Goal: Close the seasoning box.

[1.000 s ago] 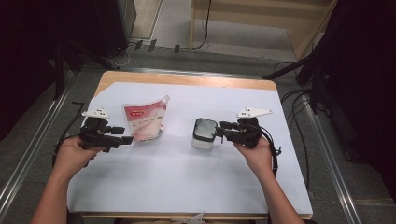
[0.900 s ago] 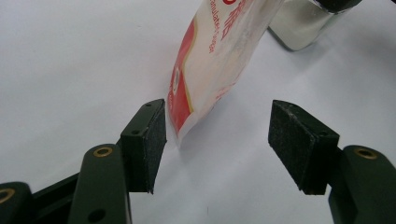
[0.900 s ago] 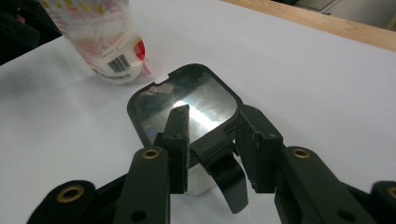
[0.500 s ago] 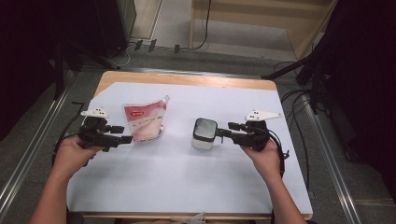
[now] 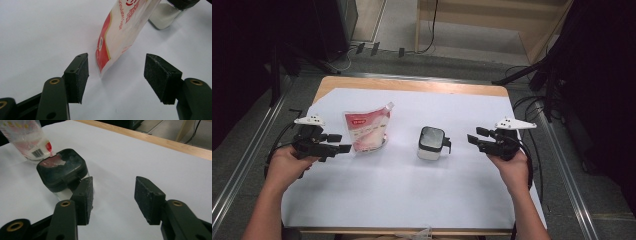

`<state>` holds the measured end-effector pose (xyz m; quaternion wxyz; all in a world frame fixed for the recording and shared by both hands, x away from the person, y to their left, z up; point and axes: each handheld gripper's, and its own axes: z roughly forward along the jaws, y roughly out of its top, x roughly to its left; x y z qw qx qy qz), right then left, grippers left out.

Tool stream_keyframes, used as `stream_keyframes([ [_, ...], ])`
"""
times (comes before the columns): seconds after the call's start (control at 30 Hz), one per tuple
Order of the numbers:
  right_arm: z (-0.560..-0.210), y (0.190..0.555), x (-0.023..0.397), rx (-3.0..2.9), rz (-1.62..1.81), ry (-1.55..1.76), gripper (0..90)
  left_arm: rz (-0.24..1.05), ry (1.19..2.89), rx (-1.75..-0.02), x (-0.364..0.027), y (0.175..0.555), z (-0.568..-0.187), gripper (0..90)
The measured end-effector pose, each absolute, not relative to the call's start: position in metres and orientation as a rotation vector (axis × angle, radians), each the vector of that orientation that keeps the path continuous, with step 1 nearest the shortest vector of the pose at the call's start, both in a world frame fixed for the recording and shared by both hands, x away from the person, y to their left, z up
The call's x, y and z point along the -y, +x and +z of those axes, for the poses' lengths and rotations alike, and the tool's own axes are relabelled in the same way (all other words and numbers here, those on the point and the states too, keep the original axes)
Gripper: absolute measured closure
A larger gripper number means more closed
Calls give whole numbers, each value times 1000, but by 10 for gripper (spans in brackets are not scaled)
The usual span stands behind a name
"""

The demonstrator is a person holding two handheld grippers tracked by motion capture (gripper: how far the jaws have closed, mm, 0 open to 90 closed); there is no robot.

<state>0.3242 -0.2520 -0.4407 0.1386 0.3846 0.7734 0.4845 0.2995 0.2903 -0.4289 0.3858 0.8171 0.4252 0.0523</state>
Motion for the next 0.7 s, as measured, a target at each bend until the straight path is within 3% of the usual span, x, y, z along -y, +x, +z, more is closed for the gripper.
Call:
stream_keyframes([
  [0.7, -460, 334, 282, -2145, 1321, 1232, 350, 136, 2087, -1119, -292, 304, -433, 375],
])
